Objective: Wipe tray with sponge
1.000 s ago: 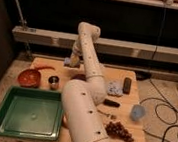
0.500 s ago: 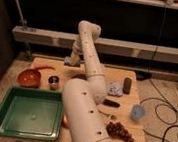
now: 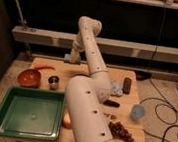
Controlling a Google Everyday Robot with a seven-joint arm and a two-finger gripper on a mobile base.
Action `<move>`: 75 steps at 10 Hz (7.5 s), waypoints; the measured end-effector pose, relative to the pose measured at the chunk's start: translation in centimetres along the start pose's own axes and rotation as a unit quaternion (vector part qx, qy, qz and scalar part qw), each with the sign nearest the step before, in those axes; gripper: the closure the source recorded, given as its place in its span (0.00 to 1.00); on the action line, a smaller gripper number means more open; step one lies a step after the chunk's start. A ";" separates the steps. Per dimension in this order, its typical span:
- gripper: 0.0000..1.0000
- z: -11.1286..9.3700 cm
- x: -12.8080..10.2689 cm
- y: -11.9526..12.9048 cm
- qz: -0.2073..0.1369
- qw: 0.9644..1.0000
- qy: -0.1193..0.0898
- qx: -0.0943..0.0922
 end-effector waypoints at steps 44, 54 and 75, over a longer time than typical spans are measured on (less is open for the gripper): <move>0.87 7.0 -14.9 42.4 -0.250 0.954 -0.060 -0.155; 0.87 9.6 -15.3 42.7 -0.249 0.954 -0.032 -0.162; 0.87 13.1 -19.2 31.5 -0.272 0.959 0.010 -0.078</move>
